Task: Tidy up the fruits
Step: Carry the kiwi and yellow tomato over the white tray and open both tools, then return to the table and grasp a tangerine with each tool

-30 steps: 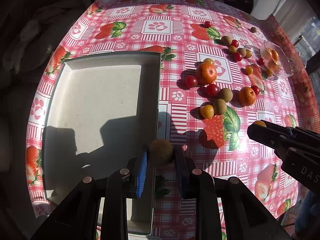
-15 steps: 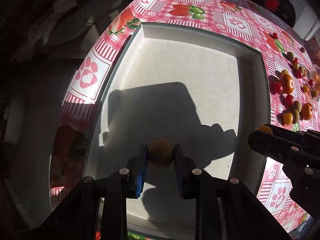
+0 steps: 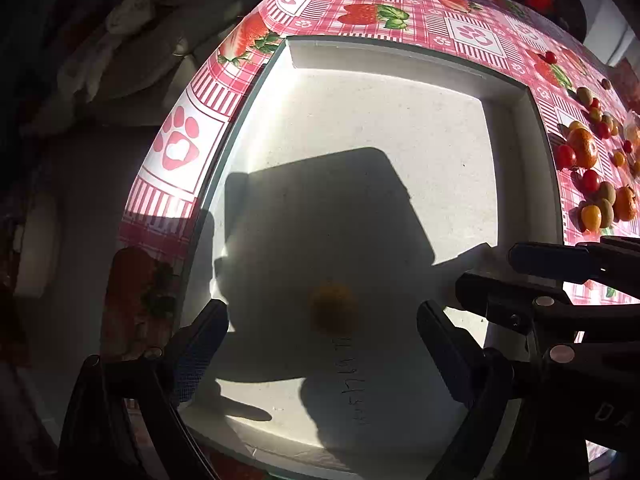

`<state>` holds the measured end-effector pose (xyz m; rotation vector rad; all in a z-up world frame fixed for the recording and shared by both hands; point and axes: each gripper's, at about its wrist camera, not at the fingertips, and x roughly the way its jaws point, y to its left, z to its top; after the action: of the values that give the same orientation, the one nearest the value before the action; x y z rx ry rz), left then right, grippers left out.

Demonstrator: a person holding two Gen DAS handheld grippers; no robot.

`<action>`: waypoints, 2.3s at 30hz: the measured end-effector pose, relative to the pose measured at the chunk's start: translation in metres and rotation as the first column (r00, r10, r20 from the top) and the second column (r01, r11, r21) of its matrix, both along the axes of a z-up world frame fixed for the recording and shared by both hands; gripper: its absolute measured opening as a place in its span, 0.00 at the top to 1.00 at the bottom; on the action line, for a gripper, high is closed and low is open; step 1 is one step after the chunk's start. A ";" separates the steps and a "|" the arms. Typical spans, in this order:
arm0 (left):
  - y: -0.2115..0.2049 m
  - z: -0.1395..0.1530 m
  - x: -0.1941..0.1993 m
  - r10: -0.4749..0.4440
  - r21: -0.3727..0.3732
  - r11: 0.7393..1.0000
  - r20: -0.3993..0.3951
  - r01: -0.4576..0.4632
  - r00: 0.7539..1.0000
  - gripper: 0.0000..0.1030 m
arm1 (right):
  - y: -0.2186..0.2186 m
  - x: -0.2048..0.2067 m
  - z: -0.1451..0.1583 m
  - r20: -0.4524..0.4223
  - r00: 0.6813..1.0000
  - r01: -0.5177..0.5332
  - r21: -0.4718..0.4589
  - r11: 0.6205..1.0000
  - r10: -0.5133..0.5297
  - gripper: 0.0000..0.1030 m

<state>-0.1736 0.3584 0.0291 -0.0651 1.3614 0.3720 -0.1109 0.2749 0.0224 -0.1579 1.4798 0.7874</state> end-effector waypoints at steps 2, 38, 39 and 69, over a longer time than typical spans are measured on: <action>0.001 0.000 0.000 0.005 -0.002 1.000 -0.011 -0.005 1.000 0.07 | 0.002 0.000 0.008 0.006 1.000 0.001 0.029 1.000 -0.001 0.26; -0.163 0.033 0.139 -0.304 -0.040 0.949 0.133 0.312 0.943 0.07 | -0.245 0.064 0.024 0.161 0.866 0.490 -0.078 0.868 -0.474 0.22; -0.165 0.029 0.143 -0.304 -0.043 0.949 0.129 0.312 0.944 0.07 | -0.242 0.064 0.021 0.158 0.871 0.481 -0.075 0.874 -0.466 0.22; -0.180 -0.004 0.165 -0.339 -0.108 0.931 0.095 0.348 0.936 0.60 | -0.225 0.084 0.006 0.155 0.884 0.442 0.024 0.897 -0.440 0.61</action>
<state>-0.0084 0.1789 0.0247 0.0574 1.2908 -0.0109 -0.0270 0.0503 0.0284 0.1080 1.3029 0.3846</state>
